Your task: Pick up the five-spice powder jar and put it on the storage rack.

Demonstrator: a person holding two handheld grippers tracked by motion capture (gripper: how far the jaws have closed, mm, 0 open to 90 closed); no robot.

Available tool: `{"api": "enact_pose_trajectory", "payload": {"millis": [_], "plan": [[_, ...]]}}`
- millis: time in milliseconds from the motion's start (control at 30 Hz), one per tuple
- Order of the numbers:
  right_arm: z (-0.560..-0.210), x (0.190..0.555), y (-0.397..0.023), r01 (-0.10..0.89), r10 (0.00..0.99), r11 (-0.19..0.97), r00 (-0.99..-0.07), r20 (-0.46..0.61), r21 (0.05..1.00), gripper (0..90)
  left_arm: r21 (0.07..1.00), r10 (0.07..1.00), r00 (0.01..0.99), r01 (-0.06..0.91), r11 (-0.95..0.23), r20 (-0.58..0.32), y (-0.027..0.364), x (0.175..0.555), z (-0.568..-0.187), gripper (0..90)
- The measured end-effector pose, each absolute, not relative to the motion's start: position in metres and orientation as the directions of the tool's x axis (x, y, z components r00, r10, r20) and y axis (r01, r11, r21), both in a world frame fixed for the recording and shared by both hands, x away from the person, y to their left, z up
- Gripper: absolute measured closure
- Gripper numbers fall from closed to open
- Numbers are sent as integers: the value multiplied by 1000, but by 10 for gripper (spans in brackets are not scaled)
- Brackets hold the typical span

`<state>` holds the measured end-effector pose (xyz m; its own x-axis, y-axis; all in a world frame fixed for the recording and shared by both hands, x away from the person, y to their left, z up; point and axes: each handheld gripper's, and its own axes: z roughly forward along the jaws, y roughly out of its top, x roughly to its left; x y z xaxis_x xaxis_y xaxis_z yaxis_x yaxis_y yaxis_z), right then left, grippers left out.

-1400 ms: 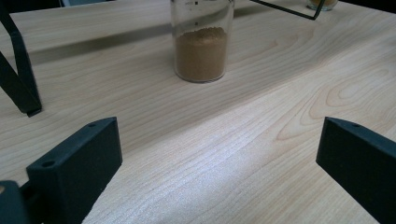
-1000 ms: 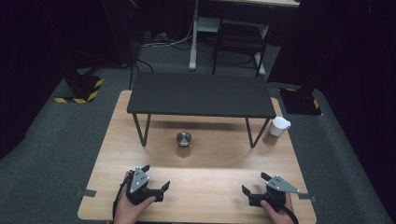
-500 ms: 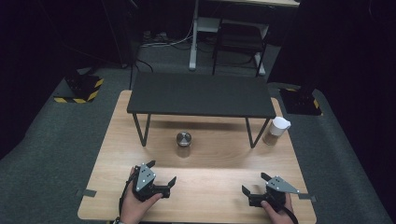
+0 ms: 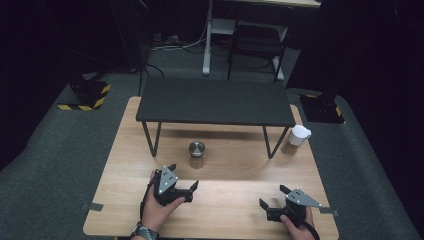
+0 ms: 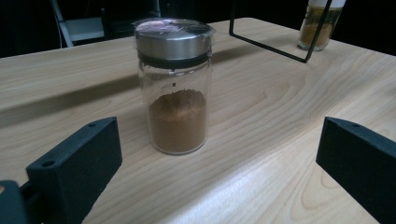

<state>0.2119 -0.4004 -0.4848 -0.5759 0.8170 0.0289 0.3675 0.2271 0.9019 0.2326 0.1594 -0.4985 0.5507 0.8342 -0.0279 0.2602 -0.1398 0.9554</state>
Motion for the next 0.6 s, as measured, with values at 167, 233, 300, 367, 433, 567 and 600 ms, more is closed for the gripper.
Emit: {"api": "enact_pose_trajectory", "payload": {"millis": [167, 233, 300, 367, 433, 567, 600], "plan": [[-485, 212, -401, 369, 818, 223, -574, 33, 902, 5, 953, 848, 529, 273, -131, -35, 152, 247, -499, 5], [-485, 212, -401, 369, 817, 223, -575, 33, 902, 5, 952, 851, 524, 278, -130, -37, 149, 252, -500, 5], [-485, 212, -401, 370, 818, 220, -574, 35, 903, 5, 950, 855, 517, 285, -127, -41, 147, 258, -500, 5], [-485, 212, -401, 370, 818, 219, -573, 37, 903, 5, 949, 858, 512, 288, -128, -39, 144, 261, -501, 5], [-485, 212, -402, 370, 818, 219, -574, 37, 903, 5, 948, 862, 505, 294, -123, -45, 141, 266, -502, 5], [-485, 212, -402, 368, 817, 219, -575, 36, 903, 5, 944, 867, 496, 306, -122, -49, 135, 273, -505, 8], [-485, 212, -402, 368, 817, 219, -576, 37, 904, 5, 943, 866, 497, 313, -116, -59, 134, 276, -506, 8]]}}
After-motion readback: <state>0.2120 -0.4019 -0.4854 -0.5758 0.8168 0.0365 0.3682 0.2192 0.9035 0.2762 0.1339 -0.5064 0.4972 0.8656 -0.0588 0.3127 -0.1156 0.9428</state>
